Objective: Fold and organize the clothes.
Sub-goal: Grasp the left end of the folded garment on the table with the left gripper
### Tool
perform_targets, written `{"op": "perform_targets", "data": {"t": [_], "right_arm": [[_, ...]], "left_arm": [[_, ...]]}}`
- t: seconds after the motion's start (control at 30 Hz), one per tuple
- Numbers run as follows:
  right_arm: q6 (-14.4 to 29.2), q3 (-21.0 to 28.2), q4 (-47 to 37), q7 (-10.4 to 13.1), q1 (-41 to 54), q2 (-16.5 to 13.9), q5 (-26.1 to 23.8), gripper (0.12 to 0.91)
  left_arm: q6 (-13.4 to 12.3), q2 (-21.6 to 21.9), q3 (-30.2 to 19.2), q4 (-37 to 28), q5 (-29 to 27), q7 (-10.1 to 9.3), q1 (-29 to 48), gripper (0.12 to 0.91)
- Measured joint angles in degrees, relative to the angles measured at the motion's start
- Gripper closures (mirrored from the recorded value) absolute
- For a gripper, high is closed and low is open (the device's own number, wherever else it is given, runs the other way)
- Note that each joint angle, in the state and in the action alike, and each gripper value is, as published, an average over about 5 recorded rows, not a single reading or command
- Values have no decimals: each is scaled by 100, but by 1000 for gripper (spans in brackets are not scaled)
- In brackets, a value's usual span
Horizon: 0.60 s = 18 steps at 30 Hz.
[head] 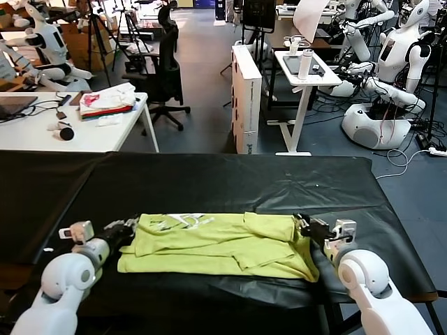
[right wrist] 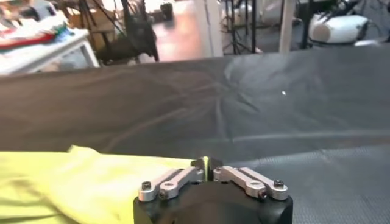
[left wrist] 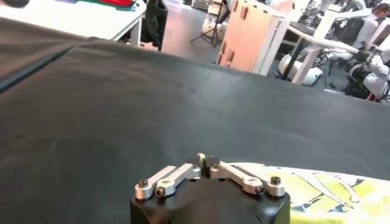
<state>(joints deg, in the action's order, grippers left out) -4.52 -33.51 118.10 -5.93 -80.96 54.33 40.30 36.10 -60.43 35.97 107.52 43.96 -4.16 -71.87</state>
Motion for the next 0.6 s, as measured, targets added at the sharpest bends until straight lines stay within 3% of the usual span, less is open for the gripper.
{"op": "perform_targets", "data": {"t": [0.1,0.2,0.33,0.6], "right_arm": [[130,-206,99,-27,-352,43,2,139],[188,-321,161,-33,-590,84,2,121],[207,-373,209,-34,-724,116,-2,118],[206,-379,226,-25,-807,179,-21,118]], "left_arm": [[38,99,93,150,86,-13,-112,284],[114,233,222,322,304,-3,-273,160],[251,445,428,513,678,150,-571,126],[311,699,872,503,1459,816,-1275,123]]}}
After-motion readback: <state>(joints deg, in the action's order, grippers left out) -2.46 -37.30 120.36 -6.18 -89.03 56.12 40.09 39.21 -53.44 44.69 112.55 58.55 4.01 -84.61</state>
